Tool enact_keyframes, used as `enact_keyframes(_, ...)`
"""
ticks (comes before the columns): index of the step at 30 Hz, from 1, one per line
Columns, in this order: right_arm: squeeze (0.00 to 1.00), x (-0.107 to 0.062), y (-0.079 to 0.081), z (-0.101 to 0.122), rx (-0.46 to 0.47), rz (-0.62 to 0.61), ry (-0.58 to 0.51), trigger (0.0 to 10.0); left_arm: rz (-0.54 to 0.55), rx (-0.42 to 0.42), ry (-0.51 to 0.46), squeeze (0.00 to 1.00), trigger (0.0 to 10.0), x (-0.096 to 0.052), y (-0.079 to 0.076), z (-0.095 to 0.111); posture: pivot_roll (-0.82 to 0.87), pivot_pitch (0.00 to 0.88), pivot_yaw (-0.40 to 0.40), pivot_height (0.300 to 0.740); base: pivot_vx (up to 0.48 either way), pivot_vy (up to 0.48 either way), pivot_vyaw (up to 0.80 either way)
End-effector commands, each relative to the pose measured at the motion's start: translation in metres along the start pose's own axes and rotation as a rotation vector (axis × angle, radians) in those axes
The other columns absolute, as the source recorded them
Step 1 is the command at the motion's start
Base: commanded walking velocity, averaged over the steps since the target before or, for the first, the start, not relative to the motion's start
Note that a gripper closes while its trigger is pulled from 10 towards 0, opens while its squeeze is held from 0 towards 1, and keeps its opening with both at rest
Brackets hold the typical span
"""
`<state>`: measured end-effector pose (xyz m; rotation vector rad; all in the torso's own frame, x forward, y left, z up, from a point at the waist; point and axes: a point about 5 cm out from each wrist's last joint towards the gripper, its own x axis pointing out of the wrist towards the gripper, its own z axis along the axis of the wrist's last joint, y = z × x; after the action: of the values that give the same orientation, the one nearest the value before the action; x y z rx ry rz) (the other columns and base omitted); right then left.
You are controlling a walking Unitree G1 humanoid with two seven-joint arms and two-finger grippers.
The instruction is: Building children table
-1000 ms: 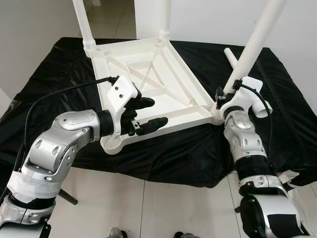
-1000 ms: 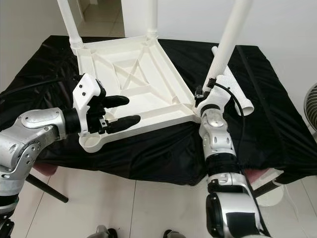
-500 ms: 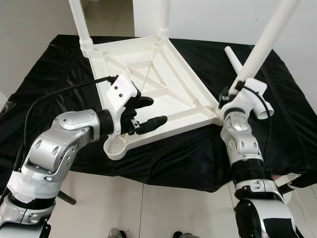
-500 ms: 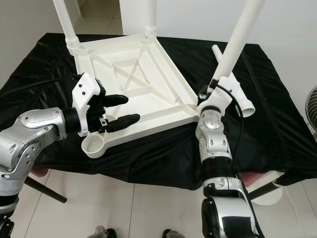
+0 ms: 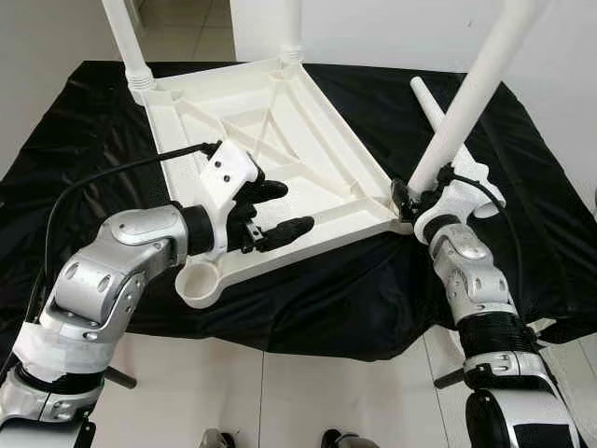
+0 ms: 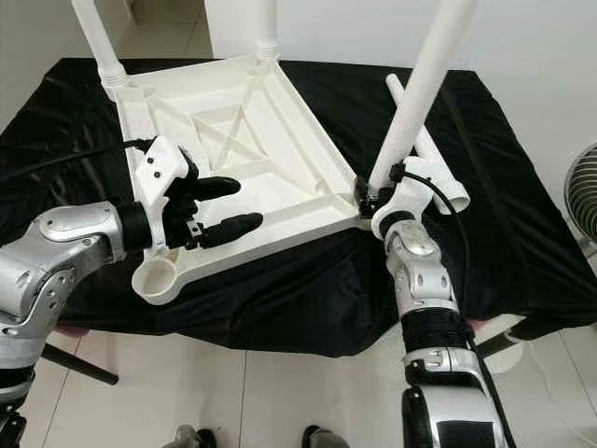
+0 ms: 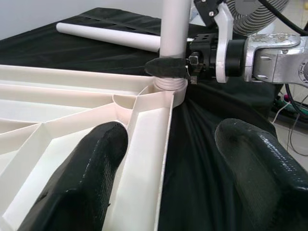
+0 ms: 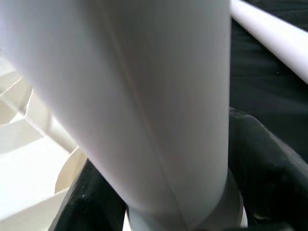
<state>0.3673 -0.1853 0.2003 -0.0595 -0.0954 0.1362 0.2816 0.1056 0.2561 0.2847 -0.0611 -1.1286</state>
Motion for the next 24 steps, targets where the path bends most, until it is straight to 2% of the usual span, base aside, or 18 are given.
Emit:
enact_keyframes(1,0.00,-0.003,0.000,-0.009,-0.031,0.073,0.058,10.0,-0.023,0.011,-0.003,0.00,10.0,0.001,-0.002,0.001,-0.01,0.151,0.040,0.740,0.000,0.000,0.00)
enact_keyframes(3,0.00,-0.004,-0.006,-0.007,-0.046,0.085,0.057,10.0,-0.023,0.011,-0.002,0.00,10.0,0.001,-0.002,0.001,-0.01,0.151,0.040,0.740,0.000,0.000,0.00)
enact_keyframes(5,0.00,-0.006,-0.019,-0.001,-0.103,0.135,0.059,10.0,-0.023,0.010,-0.002,0.00,10.0,0.001,-0.002,0.001,-0.01,0.151,0.040,0.740,0.000,0.000,0.00)
enact_keyframes(8,0.00,-0.006,-0.026,0.003,-0.149,0.193,0.055,10.0,-0.025,0.011,-0.002,0.00,10.0,0.001,-0.002,0.001,-0.02,0.154,0.047,0.740,0.000,0.000,0.00)
enact_keyframes(9,0.00,-0.006,-0.026,0.003,-0.149,0.193,0.055,10.0,-0.025,0.011,-0.002,0.00,10.0,0.001,-0.002,0.001,-0.02,0.154,0.047,0.740,0.000,0.000,0.00)
enact_keyframes(11,0.00,-0.006,-0.029,0.007,-0.186,0.274,0.067,10.0,-0.026,0.011,-0.002,0.00,10.0,0.001,-0.001,0.001,-0.01,0.156,0.048,0.740,0.000,0.000,0.00)
enact_keyframes(15,0.00,-0.005,-0.031,0.009,-0.206,0.303,0.076,10.0,-0.026,0.011,-0.002,0.00,10.0,0.000,-0.001,0.002,-0.01,0.156,0.048,0.740,0.000,0.000,0.00)
enact_keyframes(18,0.00,-0.001,-0.036,0.017,-0.264,0.405,0.091,10.0,-0.025,0.012,0.001,0.00,10.0,-0.001,-0.001,0.002,-0.01,0.158,0.049,0.740,0.000,0.000,0.00)
enact_keyframes(24,0.00,0.001,-0.042,0.020,-0.266,0.469,0.111,10.0,-0.023,0.012,0.003,0.00,10.0,-0.001,-0.001,0.002,0.00,0.158,0.050,0.740,0.000,0.000,0.00)
